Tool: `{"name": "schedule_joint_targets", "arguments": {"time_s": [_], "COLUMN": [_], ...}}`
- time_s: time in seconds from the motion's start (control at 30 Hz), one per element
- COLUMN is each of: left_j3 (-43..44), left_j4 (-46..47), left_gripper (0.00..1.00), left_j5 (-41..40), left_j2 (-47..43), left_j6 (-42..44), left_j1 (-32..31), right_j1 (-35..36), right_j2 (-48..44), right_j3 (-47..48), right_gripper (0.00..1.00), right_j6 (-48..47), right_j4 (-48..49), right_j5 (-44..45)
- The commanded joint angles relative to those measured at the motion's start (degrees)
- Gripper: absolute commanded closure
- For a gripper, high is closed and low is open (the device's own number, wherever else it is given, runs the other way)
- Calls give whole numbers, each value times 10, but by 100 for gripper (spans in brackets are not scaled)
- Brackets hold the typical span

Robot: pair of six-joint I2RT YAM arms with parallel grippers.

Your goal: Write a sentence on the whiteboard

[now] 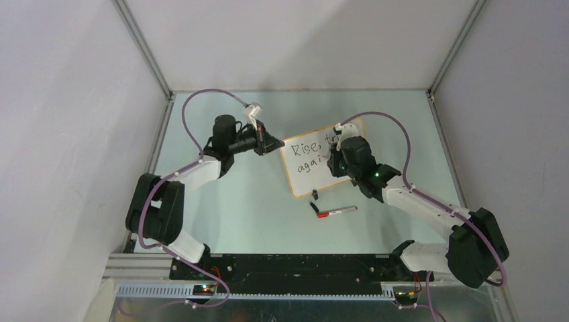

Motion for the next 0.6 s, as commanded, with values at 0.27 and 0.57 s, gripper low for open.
{"name": "schedule_joint_targets", "arguments": {"time_s": [0.27, 0.57], "left_j3": [9, 9], "left_j4": [-21, -20], "left_gripper": [97, 97], "left_j5": [-6, -6], "left_j2": [-7, -6], "left_j6": [25, 25], "left_j1": [-9, -9], "right_j1": [2, 8], "right_j2": [-1, -11], "right_j3": [14, -6], "right_gripper": [100, 100], "right_j6": [3, 9], "right_j4": [-15, -21], "right_j5": [12, 13]}}
